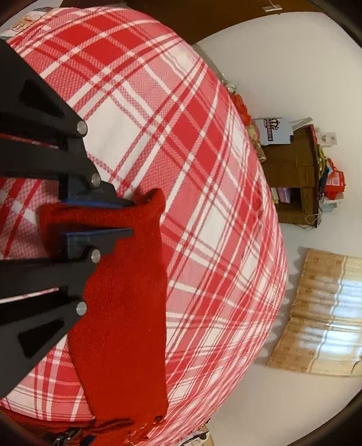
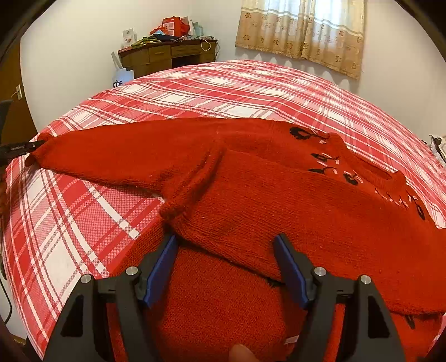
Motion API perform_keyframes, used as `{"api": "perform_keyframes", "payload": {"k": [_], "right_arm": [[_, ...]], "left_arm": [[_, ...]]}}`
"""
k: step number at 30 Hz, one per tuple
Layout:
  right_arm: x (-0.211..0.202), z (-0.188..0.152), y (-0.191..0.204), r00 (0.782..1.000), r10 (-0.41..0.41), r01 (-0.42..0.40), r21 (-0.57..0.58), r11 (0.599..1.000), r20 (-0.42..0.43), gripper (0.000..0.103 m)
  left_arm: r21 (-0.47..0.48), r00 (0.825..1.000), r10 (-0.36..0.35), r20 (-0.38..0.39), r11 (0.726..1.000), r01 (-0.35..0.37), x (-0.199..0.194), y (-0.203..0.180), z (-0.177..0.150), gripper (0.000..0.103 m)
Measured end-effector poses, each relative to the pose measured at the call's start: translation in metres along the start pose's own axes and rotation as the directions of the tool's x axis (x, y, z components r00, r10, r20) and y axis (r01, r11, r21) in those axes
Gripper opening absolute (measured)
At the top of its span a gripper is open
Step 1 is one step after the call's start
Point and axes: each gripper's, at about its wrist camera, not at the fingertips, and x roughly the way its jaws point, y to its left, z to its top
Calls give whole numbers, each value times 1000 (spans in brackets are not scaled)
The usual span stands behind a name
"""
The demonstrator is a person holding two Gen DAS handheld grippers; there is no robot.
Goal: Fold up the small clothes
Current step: 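Grasp the other sleeve cuff with the left gripper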
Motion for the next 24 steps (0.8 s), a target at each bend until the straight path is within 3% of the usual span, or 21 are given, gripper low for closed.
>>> {"api": "perform_keyframes", "payload": {"k": [6, 12, 24], "right_arm": [[-1, 2, -1, 1000, 4, -4, 10, 1000, -6, 74], [-18, 0, -6, 1000, -4, 4, 35, 999, -8, 74], [-90, -13, -41, 999, -10, 5, 151, 989, 36, 75]], "left_arm": [[1, 998, -50, 38, 999, 50, -20, -6, 10, 12], [7, 986, -147, 71, 989, 147, -48, -23, 29, 12], [86, 951, -274, 140, 961, 264, -97, -78, 54, 12]]}}
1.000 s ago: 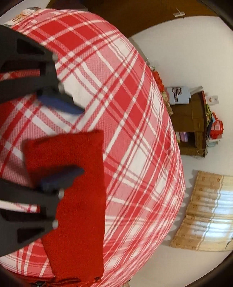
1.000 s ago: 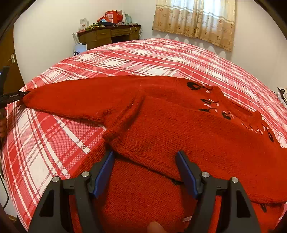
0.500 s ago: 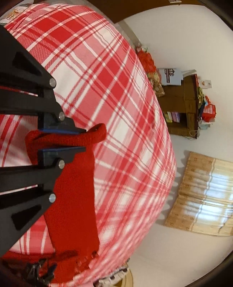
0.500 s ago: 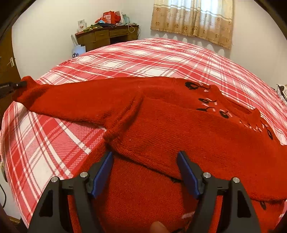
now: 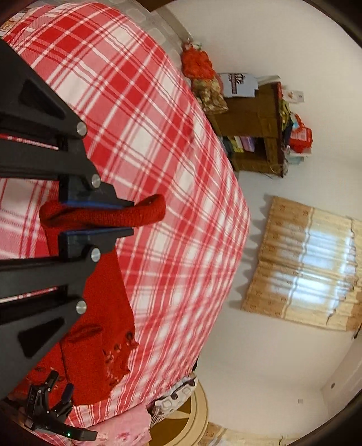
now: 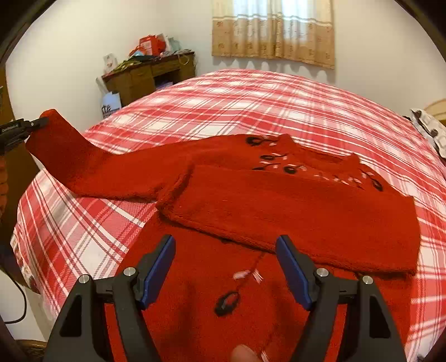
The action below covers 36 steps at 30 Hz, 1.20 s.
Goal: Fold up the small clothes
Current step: 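Grasp the other sleeve cuff with the left gripper, then lift the sleeve with the left gripper and lay it across the body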
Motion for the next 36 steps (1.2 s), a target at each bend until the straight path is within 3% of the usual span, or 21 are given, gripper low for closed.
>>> {"api": "perform_keyframes", "payload": {"k": [11, 23, 36], "right_arm": [[-40, -17, -10, 999, 5, -6, 13, 1000, 37, 76], [-78, -33, -39, 996, -17, 10, 76, 997, 90, 77], [-102, -54, -65, 992, -43, 27, 128, 991, 118, 77]], "left_arm": [[22, 996, -87, 34, 996, 86, -9, -56, 25, 12], [73, 978, -193, 74, 980, 188, -14, -129, 57, 12], [158, 963, -254, 94, 959, 237, -17, -194, 70, 12]]}}
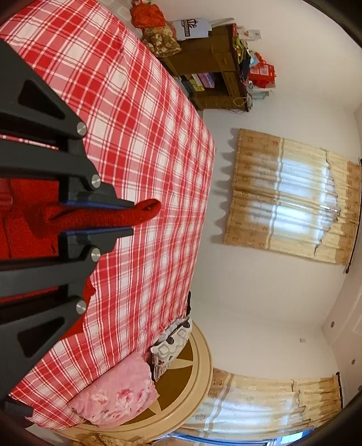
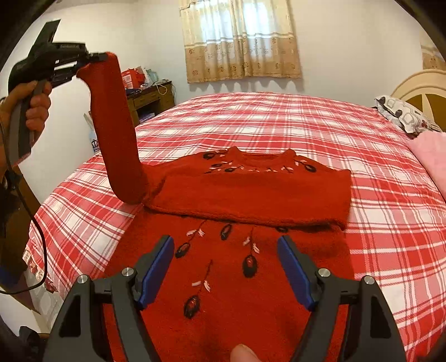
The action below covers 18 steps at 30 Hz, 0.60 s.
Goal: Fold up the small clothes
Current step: 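Lift the sleeve with the left gripper and lay it across the body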
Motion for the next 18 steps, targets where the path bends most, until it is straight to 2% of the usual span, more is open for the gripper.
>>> {"api": "perform_keyframes", "payload": {"k": [8, 18], "right_arm": [[0, -14, -13, 1000, -23, 24, 27, 999, -12, 77], [5, -34, -22, 999, -30, 32, 51, 998, -33, 77]], "left_arm": [[44, 998, -64, -6, 997, 65, 19, -52, 6, 12], [113, 982, -161, -103, 979, 172, 69, -135, -22, 12]]}}
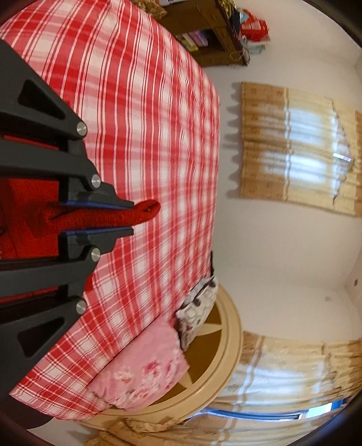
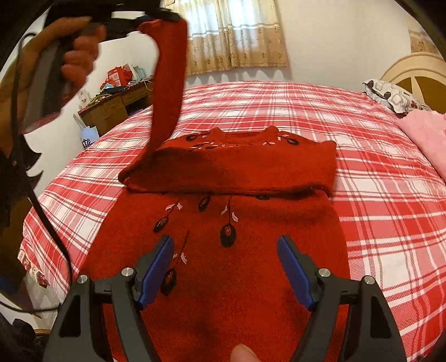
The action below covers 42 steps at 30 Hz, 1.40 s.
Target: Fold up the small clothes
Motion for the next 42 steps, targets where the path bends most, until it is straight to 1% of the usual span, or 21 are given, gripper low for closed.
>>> {"api": "perform_keyframes", "payload": {"k": [2, 6, 10, 12, 13, 14, 15, 17, 18, 19, 21, 22, 24, 26, 28, 30, 32, 34, 38, 40, 42], "right_arm": [[1, -1, -2, 1000, 3, -3, 3, 1000, -3, 77], [5, -4, -5, 1000, -1, 1, 13, 1000, -1, 77], [6, -8, -2, 1000, -14, 14, -11, 1000, -2, 77], [7, -9, 0, 1000, -22, 22, -24, 999, -2, 77], [8, -10, 0, 1000, -18, 18, -23, 1000, -5, 77], [9, -10, -1, 1000, -14, 13, -19, 1000, -7, 77], [10, -11, -1, 1000, -12, 12, -16, 1000, -11, 77], [13, -14, -1, 1000, -13, 13, -16, 1000, -21, 77], [15, -15, -1, 1000, -12, 12, -18, 1000, -26, 77], [17, -17, 0, 999, -12, 11, -21, 1000, -32, 77], [21, -21, 3, 999, -8, 6, -30, 1000, -45, 77], [22, -22, 3, 999, -5, 3, -35, 999, -49, 77], [25, -24, 4, 998, -7, 5, -37, 999, -57, 77], [27, -25, 5, 998, -7, 5, -32, 999, -63, 77], [31, -27, 6, 998, -7, 5, -30, 1000, -70, 77], [35, -29, 8, 997, -7, 5, -35, 999, -80, 77], [38, -30, 10, 996, -10, 6, -44, 999, -88, 77], [40, -32, 10, 996, -19, 15, -46, 999, -90, 77], [39, -36, 7, 996, -35, 32, -34, 999, -78, 77], [36, -39, 6, 997, -37, 35, -30, 999, -70, 77], [33, -40, 5, 997, -43, 42, -25, 999, -62, 77]], "left_arm": [[28, 1000, 6, 0, 1000, -6, 9, -13, -3, 12], [94, 999, 25, -35, 995, -21, 41, -40, -25, 12], [131, 993, 33, -112, 991, -18, 79, -58, -54, 12], [152, 987, 39, -154, 988, -16, 95, -68, -65, 12], [171, 983, 41, -178, 985, -10, 102, -71, -73, 14], [186, 980, 47, -193, 982, -11, 106, -73, -78, 20], [202, 978, 49, -204, 979, -7, 109, -75, -84, 22], [254, 973, 71, -220, 967, -13, 109, -78, -93, 46], [269, 975, 71, -213, 963, -12, 105, -77, -95, 52], [283, 977, 70, -203, 959, -10, 101, -77, -96, 62], [324, 985, 61, -163, 946, -5, 87, -76, -98, 67], [355, 987, 71, -144, 935, -16, 77, -74, -99, 70], [383, 989, 98, -110, 922, -49, 61, -63, -104, 79], [407, 987, 140, -79, 908, -96, 39, -37, -119, 92], [432, 972, 221, -75, 886, -168, 29, -10, -138, 94], [443, 953, 285, -102, 871, -213, 24, 18, -160, 94], [428, 927, 343, -155, 869, -250, 25, 48, -180, 94], [384, 906, 371, -205, 882, -274, 28, 71, -189, 94], [289, 903, 380, -200, 904, -316, 32, 88, -184, 94], [242, 900, 372, -227, 917, -318, 41, 94, -181, 94], [228, 878, 402, -261, 909, -348, 54, 104, -185, 95]]}}
